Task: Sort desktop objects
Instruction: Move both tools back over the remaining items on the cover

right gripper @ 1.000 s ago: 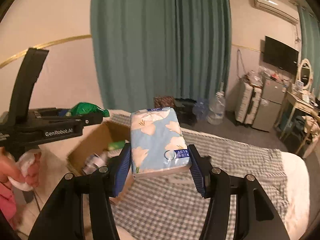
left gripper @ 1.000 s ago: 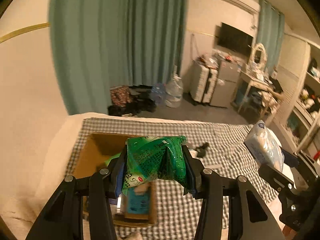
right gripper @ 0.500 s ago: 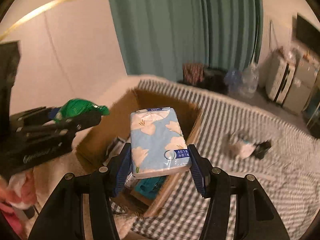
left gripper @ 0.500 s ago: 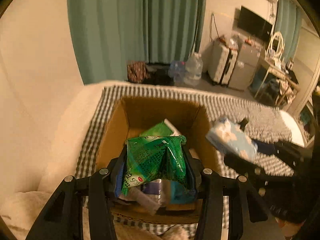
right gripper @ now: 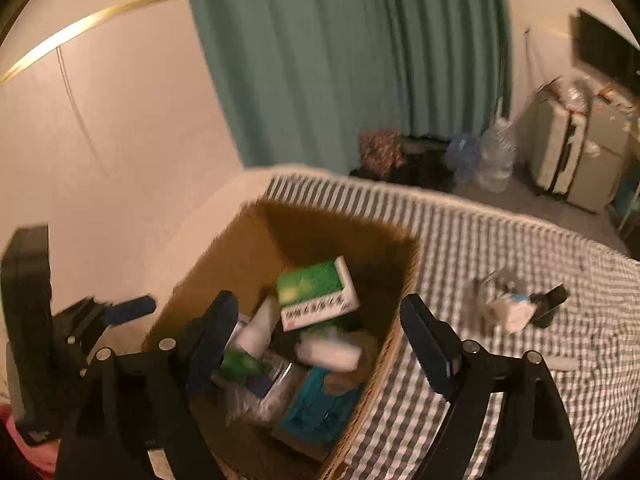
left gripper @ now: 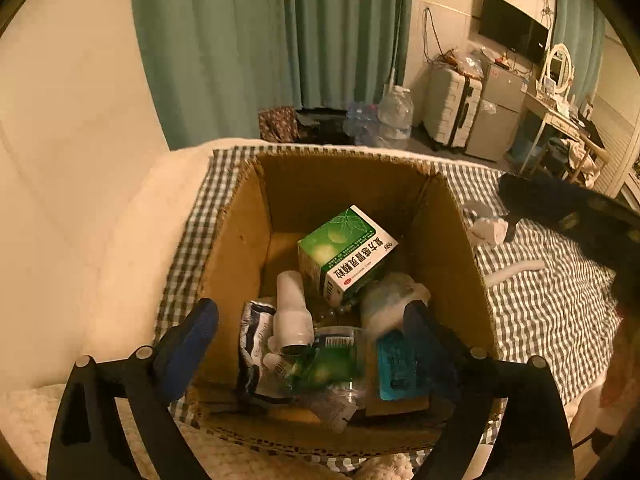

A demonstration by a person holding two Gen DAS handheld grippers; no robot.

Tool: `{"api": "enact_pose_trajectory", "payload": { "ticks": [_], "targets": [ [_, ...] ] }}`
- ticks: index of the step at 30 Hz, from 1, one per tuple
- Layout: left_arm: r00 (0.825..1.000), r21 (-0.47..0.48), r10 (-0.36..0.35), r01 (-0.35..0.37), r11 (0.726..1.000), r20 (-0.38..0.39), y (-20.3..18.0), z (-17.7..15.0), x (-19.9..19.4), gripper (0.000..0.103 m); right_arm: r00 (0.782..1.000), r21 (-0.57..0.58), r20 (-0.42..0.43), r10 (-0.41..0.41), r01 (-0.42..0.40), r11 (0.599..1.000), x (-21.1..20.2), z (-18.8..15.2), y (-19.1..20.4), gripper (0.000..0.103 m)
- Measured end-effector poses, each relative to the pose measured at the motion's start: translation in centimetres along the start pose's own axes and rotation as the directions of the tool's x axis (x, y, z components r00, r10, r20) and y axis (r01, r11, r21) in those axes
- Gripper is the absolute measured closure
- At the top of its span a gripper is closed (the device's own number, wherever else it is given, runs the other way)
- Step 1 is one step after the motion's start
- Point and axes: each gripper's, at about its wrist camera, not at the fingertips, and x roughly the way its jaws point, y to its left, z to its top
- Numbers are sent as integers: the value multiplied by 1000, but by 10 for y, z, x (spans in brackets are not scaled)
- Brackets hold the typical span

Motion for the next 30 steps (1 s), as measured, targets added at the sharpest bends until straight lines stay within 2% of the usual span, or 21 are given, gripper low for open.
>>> {"api": "enact_pose_trajectory", "payload": {
  "ticks": [3, 8, 11, 15, 17, 18, 24, 26, 27, 30],
  "targets": [
    [1000, -40, -1, 1, 999, 24, -2, 2, -14, 4, 996, 1, 87, -26, 26, 1000, -31, 3, -10, 20],
    [994, -66, -62, 68, 995, 90, -27, 12, -55, 1, 977, -22, 181, -110, 116, 993, -105, -5, -39, 19],
    [988, -43, -92, 97, 994, 123, -60, 12, -81, 0, 961, -43, 212, -179, 192, 980, -145, -14, -63, 19],
    [986, 15, -121, 120, 993, 113, -109, 6, -88, 0, 937, -40, 235, -259, 275, 961, -182, -37, -96, 19],
    [987, 34, -129, 126, 991, 97, -137, 1, -85, 0, 935, -7, 218, -280, 288, 958, -191, -53, -117, 19],
    [987, 34, -133, 131, 991, 86, -152, -3, -79, 0, 938, 31, 199, -285, 284, 958, -195, -71, -138, 19],
    [991, 33, -128, 127, 991, 33, -225, -20, -29, 0, 940, 79, 161, -300, 291, 953, -182, -105, -183, 19],
    [991, 33, -128, 126, 991, 37, -244, -21, -7, 0, 941, 108, 154, -300, 286, 952, -174, -115, -204, 19],
    [991, 32, -126, 125, 992, 43, -250, -20, 1, 0, 943, 142, 154, -296, 275, 951, -163, -123, -227, 19],
    [994, 19, -91, 90, 996, 59, -268, -11, 43, 0, 941, 167, 149, -303, 279, 946, -149, -127, -247, 19]
  ]
}}
